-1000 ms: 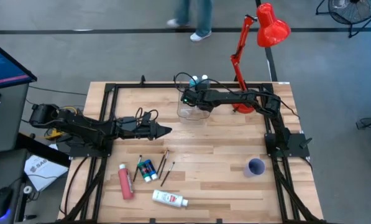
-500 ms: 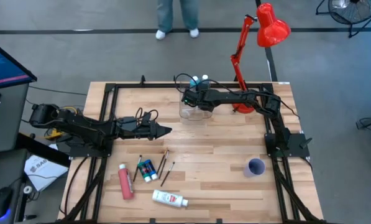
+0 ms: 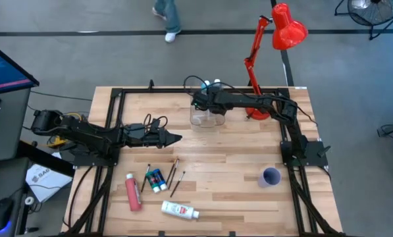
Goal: Pick & Place Paint Supplies
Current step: Put the blue paint bottle into the transparent bin
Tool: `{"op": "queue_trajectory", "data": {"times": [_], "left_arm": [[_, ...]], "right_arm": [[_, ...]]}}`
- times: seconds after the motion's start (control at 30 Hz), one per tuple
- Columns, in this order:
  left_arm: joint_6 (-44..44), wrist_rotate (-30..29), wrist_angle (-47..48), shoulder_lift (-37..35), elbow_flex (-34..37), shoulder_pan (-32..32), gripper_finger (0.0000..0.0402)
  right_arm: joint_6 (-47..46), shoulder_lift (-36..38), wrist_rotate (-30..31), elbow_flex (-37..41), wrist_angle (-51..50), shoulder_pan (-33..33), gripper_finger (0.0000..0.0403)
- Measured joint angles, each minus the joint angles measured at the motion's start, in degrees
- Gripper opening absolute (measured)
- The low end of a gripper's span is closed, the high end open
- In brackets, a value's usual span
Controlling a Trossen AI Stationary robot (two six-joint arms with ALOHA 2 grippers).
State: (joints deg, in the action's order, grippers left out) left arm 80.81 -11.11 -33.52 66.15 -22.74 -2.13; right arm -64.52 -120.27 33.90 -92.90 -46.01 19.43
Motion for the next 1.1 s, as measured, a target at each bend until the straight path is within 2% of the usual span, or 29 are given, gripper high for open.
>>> {"op": "queue_trajectory", "data": {"times": [0.33,0.53,0.73,0.8,1.0,1.1], "left_arm": [[0.0,0.0,0.1,0.0,0.0,0.0,0.0182],[0.0,0.0,0.1,0.0,0.0,0.0,0.0182],[0.0,0.0,0.1,0.0,0.0,0.0,0.0182],[0.0,0.0,0.1,0.0,0.0,0.0,0.0182],[0.0,0.5,0.1,0.0,0.0,0.0,0.0182],[0.0,0.5,0.1,0.0,0.0,0.0,0.0182]], "right_arm": [[2.9,0.0,-4.0,-4.1,-5.4,0.0,0.0245],[11.9,0.0,-7.0,-7.2,-7.8,0.0,0.0245],[16.8,0.0,-8.7,-10.9,-9.8,-0.7,0.0245],[20.3,0.0,-8.7,-12.3,-10.0,-1.1,0.0245],[39.0,0.0,-8.7,-14.9,-11.8,-2.9,0.0245],[40.2,0.0,-8.4,-16.4,-15.2,-3.6,0.0244]]}}
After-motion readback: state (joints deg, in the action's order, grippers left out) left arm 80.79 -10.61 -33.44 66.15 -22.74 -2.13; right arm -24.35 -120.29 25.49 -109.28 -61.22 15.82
